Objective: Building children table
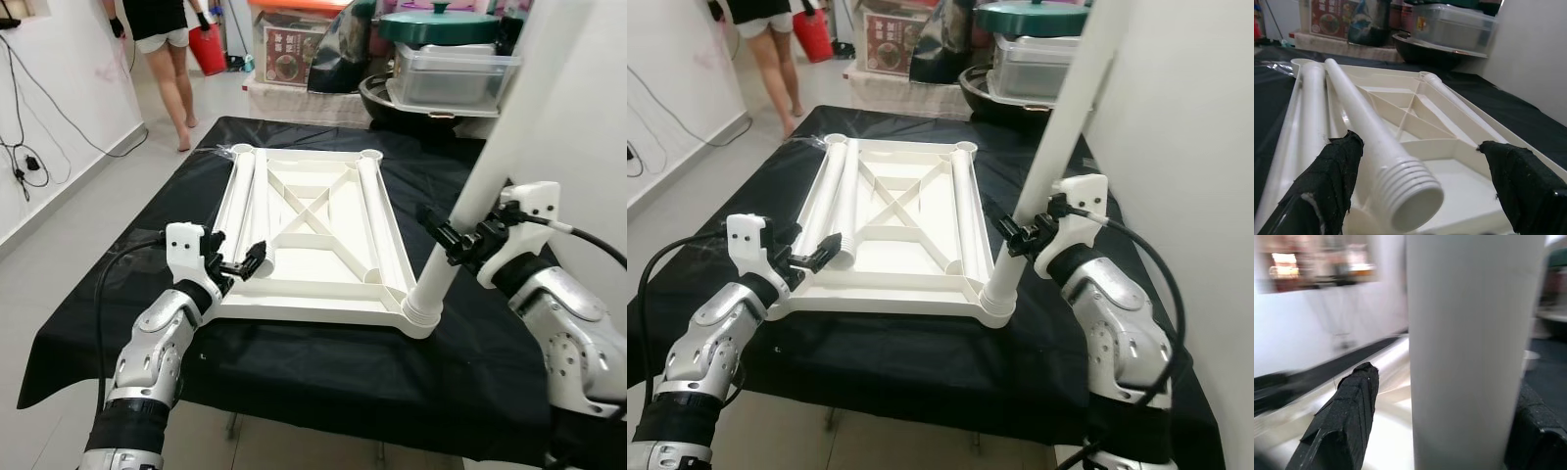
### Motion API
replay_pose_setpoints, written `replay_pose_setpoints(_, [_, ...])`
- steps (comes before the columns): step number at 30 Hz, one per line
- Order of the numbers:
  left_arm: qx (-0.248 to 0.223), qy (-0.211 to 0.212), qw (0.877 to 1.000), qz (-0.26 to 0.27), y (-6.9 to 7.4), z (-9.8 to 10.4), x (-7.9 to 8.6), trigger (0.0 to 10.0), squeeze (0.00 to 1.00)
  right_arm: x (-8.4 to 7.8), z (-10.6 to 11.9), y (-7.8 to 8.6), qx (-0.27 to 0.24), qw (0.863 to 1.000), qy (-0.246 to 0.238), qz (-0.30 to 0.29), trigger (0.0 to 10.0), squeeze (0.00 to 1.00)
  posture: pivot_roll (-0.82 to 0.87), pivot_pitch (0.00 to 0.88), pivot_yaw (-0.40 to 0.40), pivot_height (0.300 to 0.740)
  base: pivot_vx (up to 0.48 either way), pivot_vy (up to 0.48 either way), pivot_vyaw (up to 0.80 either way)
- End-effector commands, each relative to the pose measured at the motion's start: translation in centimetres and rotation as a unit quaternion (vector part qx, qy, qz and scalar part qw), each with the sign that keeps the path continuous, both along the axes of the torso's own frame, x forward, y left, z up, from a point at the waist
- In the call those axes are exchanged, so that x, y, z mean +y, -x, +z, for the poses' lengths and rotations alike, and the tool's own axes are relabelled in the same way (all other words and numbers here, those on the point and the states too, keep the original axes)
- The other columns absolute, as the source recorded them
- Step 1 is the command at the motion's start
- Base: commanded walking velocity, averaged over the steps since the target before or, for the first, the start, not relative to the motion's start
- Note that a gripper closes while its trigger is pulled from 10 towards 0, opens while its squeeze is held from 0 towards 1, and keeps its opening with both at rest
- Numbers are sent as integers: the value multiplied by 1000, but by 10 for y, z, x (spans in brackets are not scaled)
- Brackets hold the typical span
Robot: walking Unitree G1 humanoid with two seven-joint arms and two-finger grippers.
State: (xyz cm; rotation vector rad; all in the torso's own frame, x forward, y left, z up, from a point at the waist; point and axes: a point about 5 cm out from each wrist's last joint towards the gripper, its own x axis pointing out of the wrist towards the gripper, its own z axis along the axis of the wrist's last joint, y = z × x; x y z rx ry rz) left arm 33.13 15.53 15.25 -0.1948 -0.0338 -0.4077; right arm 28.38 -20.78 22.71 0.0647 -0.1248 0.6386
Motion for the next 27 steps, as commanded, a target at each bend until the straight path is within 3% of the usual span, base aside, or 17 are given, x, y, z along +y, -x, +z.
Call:
replay_pose_setpoints(1, [-2, -6, 1000, -7, -1, 0, -6, 10000, 0, 26, -11, 10, 16, 992, 13, 125, 10000, 0, 66, 0, -64, 740, 0, 0, 0])
replay_pose_setpoints(7, [-2, -11, 1000, -15, 3, 0, -5, 10000, 0, 48, -33, 18, 36, 973, 75, 217, 9608, 0, 86, 0, -69, 740, 0, 0, 0])
replay_pose_setpoints(11, [-1, -15, 1000, -12, 2, 0, -2, 10000, 0, 50, -36, 12, 36, 974, 77, 211, 9294, 0, 89, 0, -73, 740, 0, 0, 0])
replay_pose_setpoints(12, [-3, -15, 1000, -10, 1, 2, 0, 10000, 0, 51, -35, 6, 34, 976, 74, 200, 10000, 0, 87, 0, -77, 740, 0, 0, 0])
replay_pose_setpoints(13, [-3, -15, 1000, -10, 1, 2, 0, 10000, 0, 51, -35, 6, 34, 976, 74, 200, 10000, 0, 87, 0, -77, 740, 0, 0, 0])
replay_pose_setpoints(15, [-5, -15, 1000, -7, 0, 2, 3, 10000, 0, 50, -33, -4, 25, 984, 73, 162, 9569, 0, 75, 0, -74, 740, 0, 0, 0])
replay_pose_setpoints(16, [-4, -15, 1000, -5, -1, 1, 3, 10000, 0, 47, -33, -8, 24, 987, 67, 143, 5608, 0, 72, 0, -72, 740, 0, 0, 0])
replay_pose_setpoints(18, [-3, -15, 1000, -4, -1, 0, 3, 10000, 0, 44, -32, -10, 23, 989, 63, 133, 5608, 0, 73, 0, -72, 740, 0, 0, 0])
replay_pose_setpoints(19, [-3, -12, 1000, -5, 0, 0, 1, 10000, 0, 41, -31, -13, 24, 992, 53, 114, 78, 0, 73, 0, -72, 740, 0, 0, 0])
replay_pose_setpoints(27, [3, -17, 1000, -9, 4, -3, 3, 10000, 0, 34, -34, -15, 35, 999, 2, 25, 0, 0, 70, 0, -68, 740, 0, 0, 0])
